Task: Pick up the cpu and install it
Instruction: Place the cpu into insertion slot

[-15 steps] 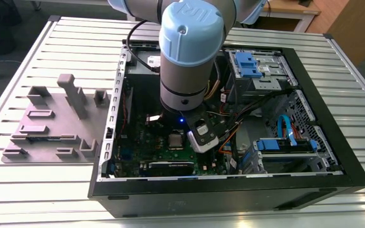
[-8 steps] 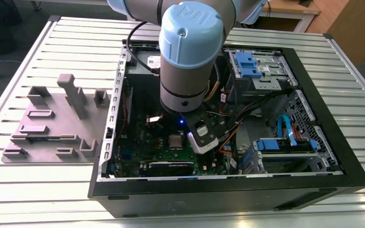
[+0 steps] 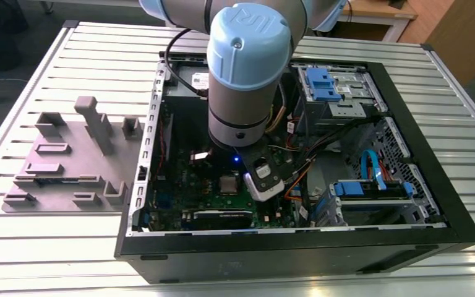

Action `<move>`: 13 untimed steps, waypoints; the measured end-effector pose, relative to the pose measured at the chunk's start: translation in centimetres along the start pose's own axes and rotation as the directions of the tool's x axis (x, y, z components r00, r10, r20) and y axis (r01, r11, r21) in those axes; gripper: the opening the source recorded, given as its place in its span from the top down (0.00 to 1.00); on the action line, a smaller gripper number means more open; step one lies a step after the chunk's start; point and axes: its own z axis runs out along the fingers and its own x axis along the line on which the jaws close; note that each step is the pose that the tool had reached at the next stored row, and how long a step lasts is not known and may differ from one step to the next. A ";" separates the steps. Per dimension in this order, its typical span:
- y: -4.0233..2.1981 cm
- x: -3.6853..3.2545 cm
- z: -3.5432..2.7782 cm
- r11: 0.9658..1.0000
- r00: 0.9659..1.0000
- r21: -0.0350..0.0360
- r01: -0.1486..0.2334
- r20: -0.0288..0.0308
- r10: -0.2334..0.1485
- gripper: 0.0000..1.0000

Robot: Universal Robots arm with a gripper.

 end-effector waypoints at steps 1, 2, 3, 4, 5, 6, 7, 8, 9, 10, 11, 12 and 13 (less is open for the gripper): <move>-0.01 0.00 -0.01 1.000 1.000 0.000 0.000 0.000 0.000 0.53; -0.01 0.00 0.00 1.000 1.000 0.000 0.000 0.000 0.000 0.53; -0.01 -0.01 0.00 1.000 1.000 0.000 0.000 0.000 0.000 0.53; -0.02 -0.03 0.00 1.000 1.000 0.000 0.000 0.000 0.000 0.53; -0.02 -0.05 0.01 1.000 1.000 0.000 0.000 0.000 0.000 0.53; -0.01 -0.07 0.00 1.000 1.000 0.000 0.000 0.000 0.000 0.53; -0.01 -0.08 0.00 1.000 1.000 0.000 0.000 0.000 0.000 0.53; -0.01 -0.08 0.00 1.000 1.000 0.000 0.000 0.000 0.000 0.53; -0.01 -0.08 0.00 1.000 1.000 0.000 0.000 0.000 0.000 0.53; -0.01 -0.08 0.01 1.000 1.000 0.000 0.000 0.000 0.000 0.53; -0.01 -0.08 0.02 1.000 1.000 0.000 0.000 0.000 0.000 0.53; -0.01 -0.08 0.03 1.000 1.000 0.000 0.000 0.000 0.000 0.53; -0.02 -0.08 0.05 1.000 1.000 0.000 0.000 0.000 0.000 0.53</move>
